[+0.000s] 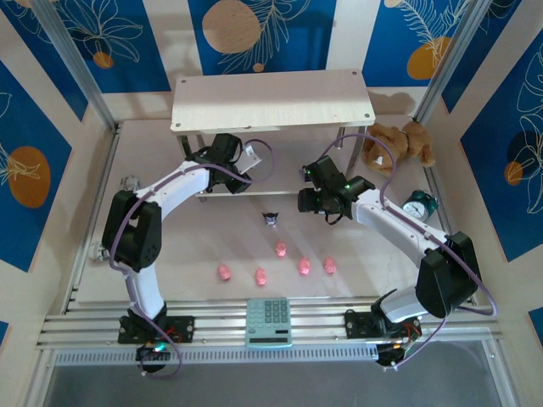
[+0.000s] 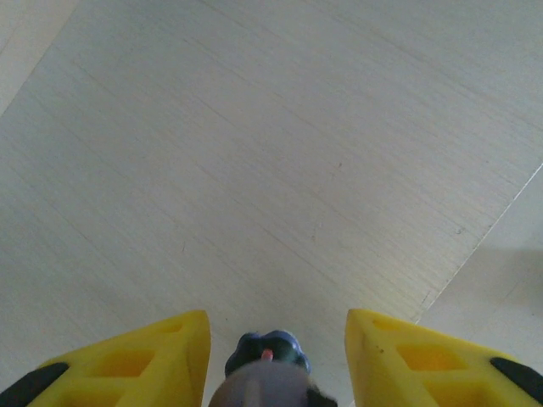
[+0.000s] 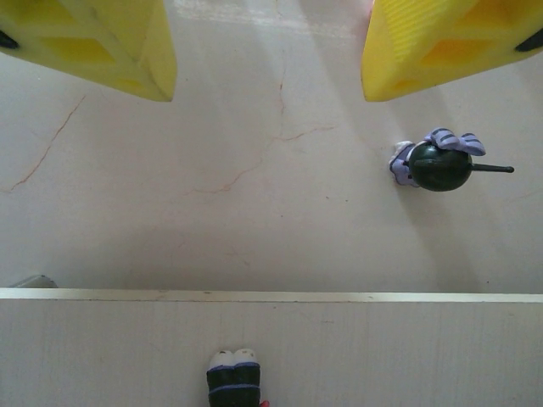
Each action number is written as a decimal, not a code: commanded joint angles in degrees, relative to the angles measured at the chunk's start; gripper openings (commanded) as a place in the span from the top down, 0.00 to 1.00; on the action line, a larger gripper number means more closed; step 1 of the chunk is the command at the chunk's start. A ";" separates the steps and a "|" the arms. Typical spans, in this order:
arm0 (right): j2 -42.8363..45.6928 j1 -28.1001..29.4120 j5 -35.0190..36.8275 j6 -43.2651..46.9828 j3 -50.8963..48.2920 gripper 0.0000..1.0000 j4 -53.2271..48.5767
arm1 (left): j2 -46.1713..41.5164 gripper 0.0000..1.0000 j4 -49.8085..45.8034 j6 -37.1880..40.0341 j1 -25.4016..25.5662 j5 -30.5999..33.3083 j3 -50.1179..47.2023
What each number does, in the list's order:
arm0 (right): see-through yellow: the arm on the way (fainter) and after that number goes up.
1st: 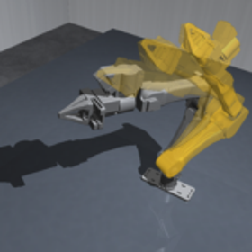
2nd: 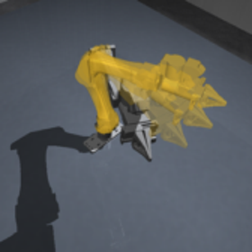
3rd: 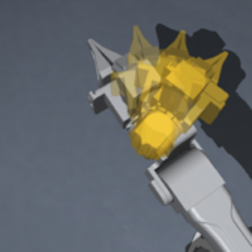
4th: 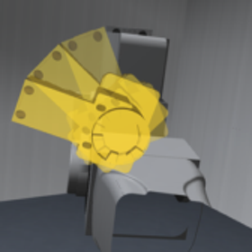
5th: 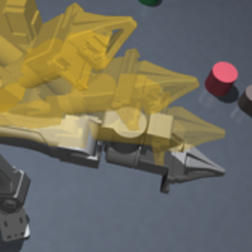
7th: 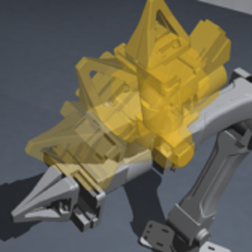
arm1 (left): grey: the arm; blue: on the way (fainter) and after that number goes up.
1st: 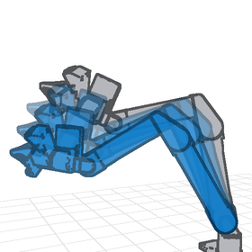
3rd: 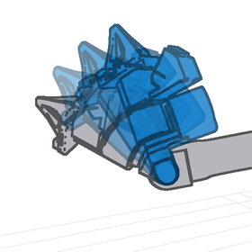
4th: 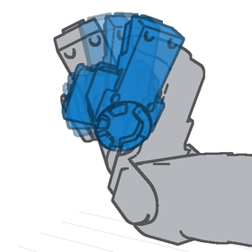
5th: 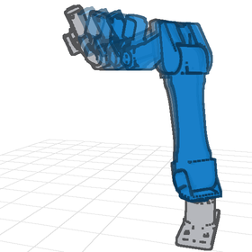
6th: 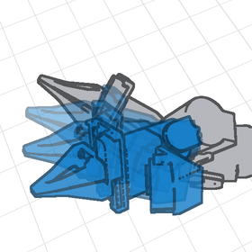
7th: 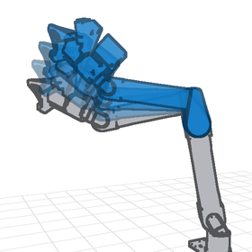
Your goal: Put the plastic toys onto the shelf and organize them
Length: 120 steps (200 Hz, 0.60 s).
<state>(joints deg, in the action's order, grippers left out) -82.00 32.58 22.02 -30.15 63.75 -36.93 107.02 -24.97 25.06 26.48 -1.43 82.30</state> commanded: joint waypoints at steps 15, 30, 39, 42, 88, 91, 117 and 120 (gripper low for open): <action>-0.17 -0.02 -0.27 0.26 1.47 0.40 -0.85 | 0.64 0.53 -1.75 0.95 -0.74 -0.68 1.64; -0.01 -0.10 -0.24 0.18 1.38 0.40 -0.95 | 0.56 0.53 -1.90 1.08 -0.90 -0.44 1.54; -0.06 -0.12 -0.15 0.18 1.38 0.39 -0.95 | 0.47 0.52 -1.92 1.04 -0.97 -0.48 1.55; -0.01 -0.14 -0.14 0.09 1.38 0.40 -0.95 | 0.51 0.52 -1.86 1.04 -0.94 -0.48 1.53; 0.08 0.02 -0.36 0.00 1.38 0.40 -1.17 | -0.67 0.55 -1.67 0.12 -1.26 -1.20 0.76; 0.15 -0.05 -0.36 -0.06 1.38 0.40 -1.19 | -0.92 0.55 -1.54 -0.08 -1.32 -1.40 0.49; 0.18 0.04 -0.46 0.05 1.39 0.40 -1.66 | -3.95 0.54 -0.87 -2.18 -1.26 -2.74 -1.86; 0.31 0.04 -0.52 -0.04 1.38 0.40 -1.73 | -4.34 0.54 -0.78 -2.42 -1.26 -2.82 -2.21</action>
<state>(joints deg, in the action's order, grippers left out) -82.00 32.58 22.02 -30.15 63.75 -37.17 106.65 -25.41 24.71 25.71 -1.85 81.84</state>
